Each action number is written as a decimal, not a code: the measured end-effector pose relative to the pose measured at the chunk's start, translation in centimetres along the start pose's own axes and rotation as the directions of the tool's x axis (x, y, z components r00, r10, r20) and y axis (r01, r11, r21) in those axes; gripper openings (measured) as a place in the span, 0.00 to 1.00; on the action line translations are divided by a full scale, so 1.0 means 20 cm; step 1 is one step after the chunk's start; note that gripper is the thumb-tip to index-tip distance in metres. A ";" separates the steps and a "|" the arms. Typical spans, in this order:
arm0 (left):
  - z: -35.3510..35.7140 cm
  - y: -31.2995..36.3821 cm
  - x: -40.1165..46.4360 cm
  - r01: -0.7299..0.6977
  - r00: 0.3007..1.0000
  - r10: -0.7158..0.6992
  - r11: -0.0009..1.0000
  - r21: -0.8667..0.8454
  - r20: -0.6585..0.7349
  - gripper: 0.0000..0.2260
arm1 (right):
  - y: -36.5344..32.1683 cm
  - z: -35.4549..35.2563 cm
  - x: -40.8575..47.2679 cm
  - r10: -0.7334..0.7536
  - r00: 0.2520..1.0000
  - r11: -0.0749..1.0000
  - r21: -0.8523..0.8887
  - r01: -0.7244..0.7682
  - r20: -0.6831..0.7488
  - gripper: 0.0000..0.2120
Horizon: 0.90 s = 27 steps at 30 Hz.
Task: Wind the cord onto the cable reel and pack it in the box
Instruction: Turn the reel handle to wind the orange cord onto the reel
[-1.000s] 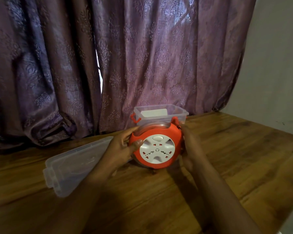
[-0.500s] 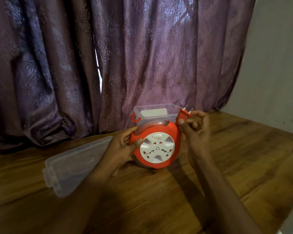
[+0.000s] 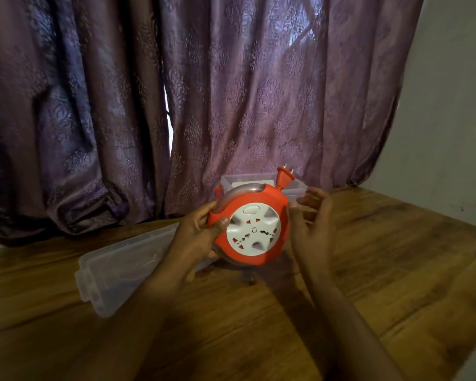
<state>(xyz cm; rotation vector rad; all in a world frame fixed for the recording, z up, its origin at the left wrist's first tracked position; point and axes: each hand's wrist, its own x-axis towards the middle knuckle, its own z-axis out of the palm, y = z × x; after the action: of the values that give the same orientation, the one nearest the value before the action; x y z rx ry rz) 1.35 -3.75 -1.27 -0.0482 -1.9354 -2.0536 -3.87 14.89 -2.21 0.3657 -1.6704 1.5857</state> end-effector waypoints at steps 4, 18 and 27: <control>-0.02 0.01 0.02 0.028 0.995 -0.028 1.000 -0.011 -0.096 0.15 | -0.04 0.05 -0.07 -0.280 0.916 0.882 -0.299 0.364 0.287 0.16; -0.04 0.03 0.03 0.043 0.993 -0.041 0.999 0.014 -0.112 0.11 | -0.10 0.11 -0.15 0.021 0.679 0.579 -0.562 0.590 0.734 0.43; 0.02 0.00 0.02 0.037 0.990 -0.041 0.999 -0.031 -0.135 0.15 | -0.07 0.12 -0.15 0.028 0.808 0.611 -0.650 0.452 0.588 0.29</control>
<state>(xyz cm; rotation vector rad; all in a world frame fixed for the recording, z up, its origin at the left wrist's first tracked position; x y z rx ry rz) 1.00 -3.46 -1.07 0.1212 -1.8395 -2.0519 -1.76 11.52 -3.05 0.5749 -2.4543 0.4369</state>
